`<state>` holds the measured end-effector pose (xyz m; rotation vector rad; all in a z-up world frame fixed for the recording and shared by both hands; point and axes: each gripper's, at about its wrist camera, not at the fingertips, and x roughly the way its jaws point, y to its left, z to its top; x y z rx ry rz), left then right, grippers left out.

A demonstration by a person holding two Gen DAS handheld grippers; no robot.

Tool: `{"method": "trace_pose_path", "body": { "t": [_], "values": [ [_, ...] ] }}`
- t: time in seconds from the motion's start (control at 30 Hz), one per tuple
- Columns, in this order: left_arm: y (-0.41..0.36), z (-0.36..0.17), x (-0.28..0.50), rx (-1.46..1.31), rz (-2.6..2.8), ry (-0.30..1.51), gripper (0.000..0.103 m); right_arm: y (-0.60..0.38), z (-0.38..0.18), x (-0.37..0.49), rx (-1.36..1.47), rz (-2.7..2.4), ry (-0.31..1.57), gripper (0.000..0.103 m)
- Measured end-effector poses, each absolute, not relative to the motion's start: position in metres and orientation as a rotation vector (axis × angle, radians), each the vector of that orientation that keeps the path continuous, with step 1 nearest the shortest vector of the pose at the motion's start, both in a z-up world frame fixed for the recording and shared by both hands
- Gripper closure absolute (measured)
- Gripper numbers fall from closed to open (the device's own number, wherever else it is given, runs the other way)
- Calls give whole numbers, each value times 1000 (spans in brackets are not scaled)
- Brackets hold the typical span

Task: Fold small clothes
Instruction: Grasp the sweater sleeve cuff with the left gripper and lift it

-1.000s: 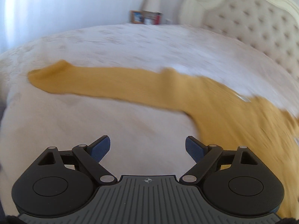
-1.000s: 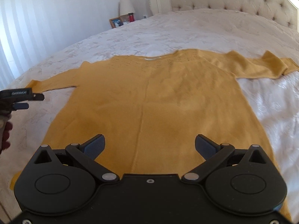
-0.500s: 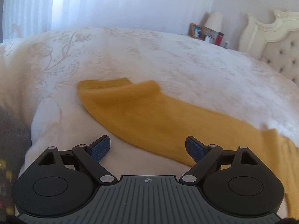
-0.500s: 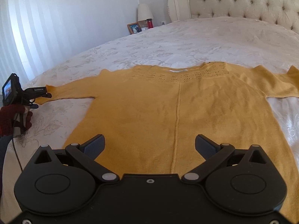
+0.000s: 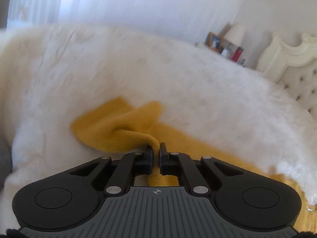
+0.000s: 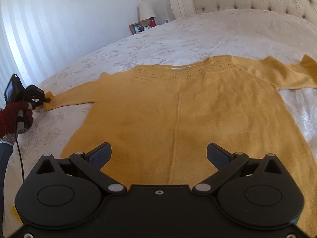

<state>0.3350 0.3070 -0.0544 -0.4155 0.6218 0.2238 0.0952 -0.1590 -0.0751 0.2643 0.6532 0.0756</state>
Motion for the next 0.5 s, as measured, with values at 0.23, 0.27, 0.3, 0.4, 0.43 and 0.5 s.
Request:
{"method": "trace_pose_path", "body": {
  "t": [0.23,0.27,0.3,0.4,0.43,0.5],
  "values": [
    [221,14,325,-313,95,570,98,-204,-73,93,271,54,626,1],
    [205,22,325,-294,70,562,98,-210,-74,94,265,54,623,1],
    [187,30,324,-276,45,550,98,-216,-73,95,259,56,622,1],
    [133,48,320,-234,-30,527,98,-232,-75,97,265,68,625,1],
    [115,51,320,-227,-59,525,98,-237,-76,97,276,66,624,1],
    [80,54,321,-214,-123,531,98,-246,-77,94,306,62,618,1]
  ]
}}
